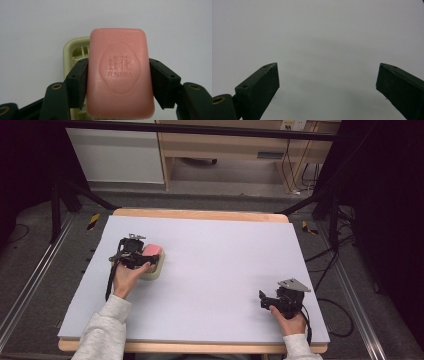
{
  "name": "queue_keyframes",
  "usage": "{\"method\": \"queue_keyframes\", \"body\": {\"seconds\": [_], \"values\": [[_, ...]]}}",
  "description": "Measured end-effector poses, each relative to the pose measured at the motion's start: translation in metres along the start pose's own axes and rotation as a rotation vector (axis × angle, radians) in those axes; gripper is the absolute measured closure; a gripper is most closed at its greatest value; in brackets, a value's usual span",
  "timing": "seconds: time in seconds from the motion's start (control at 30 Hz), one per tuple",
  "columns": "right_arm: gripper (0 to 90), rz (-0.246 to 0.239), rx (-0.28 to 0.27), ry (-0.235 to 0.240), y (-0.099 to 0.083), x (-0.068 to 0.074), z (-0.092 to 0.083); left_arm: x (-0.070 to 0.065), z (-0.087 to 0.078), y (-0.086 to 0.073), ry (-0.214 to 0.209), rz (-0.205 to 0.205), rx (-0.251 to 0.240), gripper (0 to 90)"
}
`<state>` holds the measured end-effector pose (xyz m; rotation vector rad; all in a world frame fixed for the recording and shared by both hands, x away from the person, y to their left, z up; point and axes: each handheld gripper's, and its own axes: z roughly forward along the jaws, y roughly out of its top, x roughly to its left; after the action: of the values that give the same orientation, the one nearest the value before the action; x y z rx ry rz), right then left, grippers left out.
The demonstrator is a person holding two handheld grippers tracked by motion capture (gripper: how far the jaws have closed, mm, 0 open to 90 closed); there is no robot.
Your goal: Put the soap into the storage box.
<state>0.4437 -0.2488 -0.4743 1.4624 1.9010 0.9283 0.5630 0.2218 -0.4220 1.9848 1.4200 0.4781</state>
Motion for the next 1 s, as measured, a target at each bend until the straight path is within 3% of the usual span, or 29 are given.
{"method": "queue_keyframes", "body": {"seconds": [1.0], "values": [[5.1,0.001,-0.001,0.002,0.0,0.0,0.0,0.006,0.016,-0.008,0.034,-0.022,0.039,37.4]]}}
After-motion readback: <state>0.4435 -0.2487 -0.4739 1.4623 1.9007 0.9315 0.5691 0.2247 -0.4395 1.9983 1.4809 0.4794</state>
